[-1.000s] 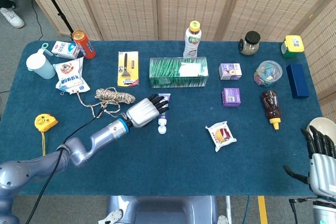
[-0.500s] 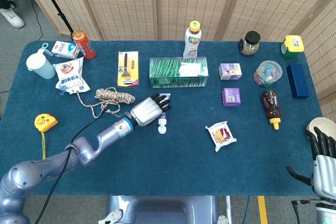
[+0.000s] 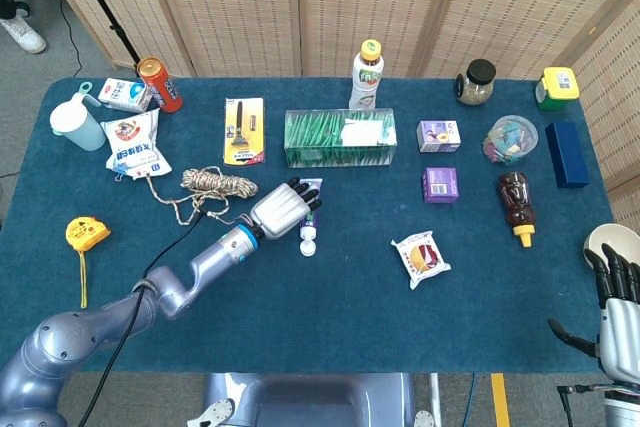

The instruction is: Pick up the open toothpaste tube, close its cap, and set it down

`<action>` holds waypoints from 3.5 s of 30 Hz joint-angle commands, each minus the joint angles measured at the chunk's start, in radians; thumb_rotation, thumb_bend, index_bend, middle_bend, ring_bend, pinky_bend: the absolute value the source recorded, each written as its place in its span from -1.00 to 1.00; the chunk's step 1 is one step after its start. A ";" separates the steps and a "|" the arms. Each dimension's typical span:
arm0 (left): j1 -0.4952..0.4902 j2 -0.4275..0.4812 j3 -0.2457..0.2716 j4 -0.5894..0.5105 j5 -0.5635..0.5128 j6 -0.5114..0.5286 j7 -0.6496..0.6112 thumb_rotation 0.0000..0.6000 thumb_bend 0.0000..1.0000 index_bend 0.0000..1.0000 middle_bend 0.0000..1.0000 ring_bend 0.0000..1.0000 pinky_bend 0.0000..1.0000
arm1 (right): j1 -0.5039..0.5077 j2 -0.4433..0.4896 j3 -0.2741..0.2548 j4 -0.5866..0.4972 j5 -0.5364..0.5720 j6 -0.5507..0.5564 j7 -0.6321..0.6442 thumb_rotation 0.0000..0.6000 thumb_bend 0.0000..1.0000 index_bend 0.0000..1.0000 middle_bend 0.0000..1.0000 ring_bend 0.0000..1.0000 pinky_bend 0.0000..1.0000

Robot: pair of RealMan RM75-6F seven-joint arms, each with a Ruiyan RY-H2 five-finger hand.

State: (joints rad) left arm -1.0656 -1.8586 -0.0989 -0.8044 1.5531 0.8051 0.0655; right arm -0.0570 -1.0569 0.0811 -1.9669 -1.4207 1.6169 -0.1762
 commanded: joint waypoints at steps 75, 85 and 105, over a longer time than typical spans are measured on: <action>0.119 0.619 0.187 -0.890 -0.330 -0.120 0.574 1.00 -0.07 -0.10 -0.17 -0.29 -0.18 | 0.005 -0.001 0.005 0.004 -0.016 -0.019 0.024 1.00 -1.00 -0.83 -0.95 -1.00 -1.00; 0.080 0.569 0.196 -0.889 -0.474 -0.136 0.667 1.00 -0.08 -0.80 -0.78 -0.90 -0.51 | 0.003 -0.001 0.004 0.004 -0.015 -0.016 0.027 1.00 -1.00 -0.83 -0.95 -1.00 -1.00; 0.176 0.442 0.133 -0.715 -0.234 0.074 0.312 1.00 -0.08 -0.90 -1.00 -1.00 -0.92 | -0.006 -0.003 0.003 0.011 -0.012 -0.008 0.036 1.00 -1.00 -0.83 -0.95 -1.00 -1.00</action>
State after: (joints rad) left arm -0.9309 -1.4021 0.0378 -1.5696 1.2098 0.8266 0.5193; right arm -0.0625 -1.0601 0.0842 -1.9557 -1.4323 1.6091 -0.1405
